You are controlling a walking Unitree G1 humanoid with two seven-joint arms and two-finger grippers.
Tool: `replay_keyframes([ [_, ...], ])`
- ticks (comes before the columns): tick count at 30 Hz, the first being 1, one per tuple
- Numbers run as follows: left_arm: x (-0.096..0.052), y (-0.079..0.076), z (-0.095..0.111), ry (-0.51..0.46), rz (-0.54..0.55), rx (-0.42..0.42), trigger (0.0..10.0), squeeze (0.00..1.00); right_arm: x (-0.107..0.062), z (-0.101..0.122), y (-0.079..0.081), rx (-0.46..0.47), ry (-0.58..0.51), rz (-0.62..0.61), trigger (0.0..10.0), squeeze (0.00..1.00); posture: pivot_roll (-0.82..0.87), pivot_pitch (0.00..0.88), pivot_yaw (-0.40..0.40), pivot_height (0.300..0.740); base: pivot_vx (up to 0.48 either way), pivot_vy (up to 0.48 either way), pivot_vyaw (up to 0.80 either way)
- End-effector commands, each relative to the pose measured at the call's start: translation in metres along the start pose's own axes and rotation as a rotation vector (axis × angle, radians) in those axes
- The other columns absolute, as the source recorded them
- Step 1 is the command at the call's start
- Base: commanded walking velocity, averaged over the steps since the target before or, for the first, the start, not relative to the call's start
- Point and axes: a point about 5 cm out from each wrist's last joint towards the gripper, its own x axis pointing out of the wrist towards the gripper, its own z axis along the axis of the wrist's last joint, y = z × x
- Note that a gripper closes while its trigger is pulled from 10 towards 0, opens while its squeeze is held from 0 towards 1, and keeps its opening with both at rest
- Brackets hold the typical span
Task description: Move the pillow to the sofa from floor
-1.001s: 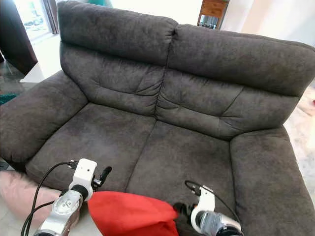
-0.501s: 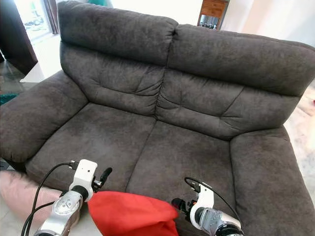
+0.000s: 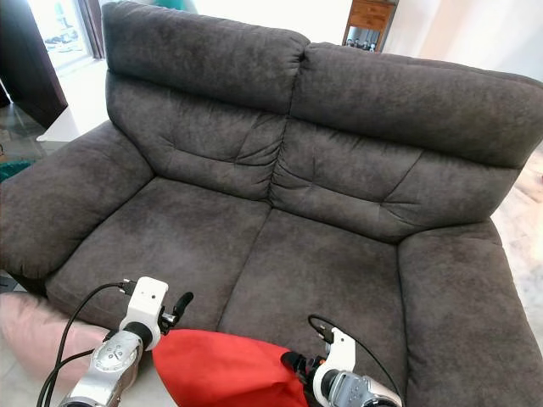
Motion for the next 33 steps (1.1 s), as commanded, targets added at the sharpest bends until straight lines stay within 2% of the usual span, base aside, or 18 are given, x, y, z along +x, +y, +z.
replay_keyframes([
  [1,0.003,-0.004,0.001,0.008,-0.015,0.007,10.0,0.00,-0.004,-0.001,-0.009,0.000,0.004,-0.014,10.0,0.00,0.10,0.008,-0.140,0.740,0.000,0.000,0.00],
  [4,0.003,-0.004,0.001,0.008,-0.016,0.009,10.0,0.00,-0.008,-0.004,-0.019,0.009,0.004,-0.017,10.0,0.00,0.10,0.007,-0.139,0.740,0.000,0.000,0.00],
  [5,0.003,-0.004,0.001,0.008,-0.016,0.011,10.0,0.00,-0.012,-0.004,-0.026,0.025,-0.017,-0.017,10.0,0.00,0.11,0.007,-0.139,0.740,0.000,0.000,0.00],
  [7,0.003,-0.003,0.001,0.008,-0.015,0.014,10.0,0.00,-0.016,0.000,-0.031,0.038,-0.053,0.013,10.0,0.00,0.11,0.008,-0.138,0.740,0.000,0.000,0.00],
  [14,0.004,-0.002,0.002,0.007,-0.015,0.020,10.0,0.00,-0.018,0.003,-0.029,0.037,-0.079,0.083,10.0,0.00,0.11,0.009,-0.139,0.740,0.000,0.000,0.00],
  [19,0.004,-0.003,0.002,0.009,-0.017,0.021,10.0,0.00,-0.017,0.004,-0.027,0.012,-0.076,0.088,10.0,0.00,0.11,0.008,-0.138,0.740,0.000,0.000,0.00],
  [22,0.004,-0.003,0.002,0.009,-0.017,0.021,10.0,0.00,-0.015,0.013,-0.020,-0.028,-0.100,0.083,10.0,0.00,0.11,0.007,-0.137,0.740,0.000,0.000,0.00],
  [27,0.005,-0.003,0.002,0.009,-0.017,0.022,10.0,0.00,-0.009,0.029,0.002,-0.082,-0.095,0.095,10.0,0.00,0.12,0.009,-0.142,0.740,0.000,0.000,0.00],
  [28,0.005,-0.003,0.002,0.009,-0.017,0.022,10.0,0.00,-0.009,0.030,0.003,-0.089,-0.093,0.095,10.0,0.00,0.12,0.009,-0.142,0.740,0.000,0.000,0.00],
  [29,0.005,-0.003,0.003,0.008,-0.015,0.021,10.0,0.00,-0.007,0.033,0.012,-0.094,-0.087,0.107,10.0,0.00,0.13,0.010,-0.143,0.740,0.000,0.000,0.00],
  [31,0.005,-0.003,0.003,0.008,-0.015,0.021,10.0,0.00,-0.007,0.033,0.012,-0.094,-0.087,0.107,10.0,0.00,0.13,0.010,-0.143,0.740,0.000,0.000,0.00],
  [33,0.004,-0.002,0.002,0.009,-0.012,0.020,10.0,0.00,-0.004,0.039,0.023,-0.110,-0.088,0.111,10.0,0.00,0.13,0.014,-0.146,0.740,0.000,0.000,0.00],
])
